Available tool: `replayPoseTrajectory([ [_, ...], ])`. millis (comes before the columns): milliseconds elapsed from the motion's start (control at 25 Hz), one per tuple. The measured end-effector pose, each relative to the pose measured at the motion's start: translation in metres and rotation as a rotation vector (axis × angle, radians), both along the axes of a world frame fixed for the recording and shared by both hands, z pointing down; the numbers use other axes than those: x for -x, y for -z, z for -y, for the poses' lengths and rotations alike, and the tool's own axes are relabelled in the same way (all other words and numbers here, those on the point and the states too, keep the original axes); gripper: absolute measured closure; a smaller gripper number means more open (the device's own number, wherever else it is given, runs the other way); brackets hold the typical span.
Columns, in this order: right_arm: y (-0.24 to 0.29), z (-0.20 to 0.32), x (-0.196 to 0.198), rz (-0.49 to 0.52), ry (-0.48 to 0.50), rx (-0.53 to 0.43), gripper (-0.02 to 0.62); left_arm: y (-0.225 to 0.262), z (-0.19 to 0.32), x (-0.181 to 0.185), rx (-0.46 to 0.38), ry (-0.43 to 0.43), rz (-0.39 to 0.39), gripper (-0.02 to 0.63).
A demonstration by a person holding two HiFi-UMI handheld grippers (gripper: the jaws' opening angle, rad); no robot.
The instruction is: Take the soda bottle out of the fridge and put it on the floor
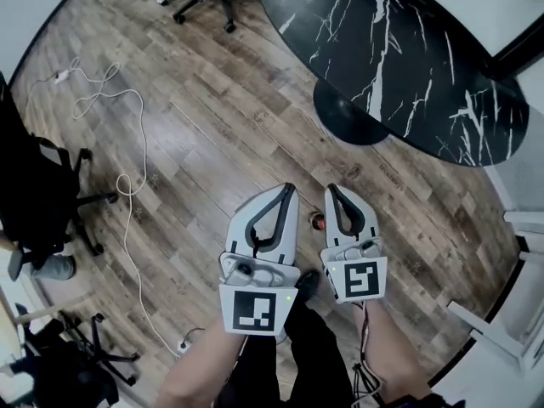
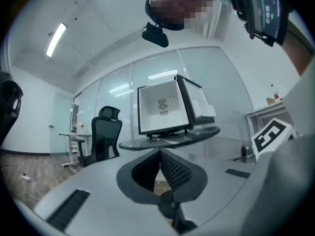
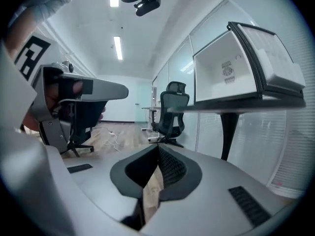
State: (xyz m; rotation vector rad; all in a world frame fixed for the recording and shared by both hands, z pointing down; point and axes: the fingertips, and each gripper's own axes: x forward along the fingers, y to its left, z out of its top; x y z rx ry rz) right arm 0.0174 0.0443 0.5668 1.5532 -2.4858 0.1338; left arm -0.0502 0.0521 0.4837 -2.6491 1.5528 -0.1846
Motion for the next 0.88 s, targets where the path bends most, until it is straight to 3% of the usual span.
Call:
replayPoseTrajectory([
  [400,0.246,0.006,0.007,0.071,-0.016,-0.277,0.581,0.183,-0.013,0.0,-0.163,-0.007,0.007,0.589],
  [600,0.358,0.005,-0.001,0.071,-0.014,-0.433,0.581,0.286,-0.021,0.003,-0.302,0.013,-0.018,0.589],
  [720,0.407,-0.019,-0.008,0.058,-0.021,-0.456,0.583,0.337,-0.042,0.008,-0.311,0.062,-0.027,0.589],
  [880,0.467,-0.033,-0.012,0.06,-0.03,-0.482,0.583,0.385,-0.051,0.019,-0.321,0.123,0.02,0.589],
])
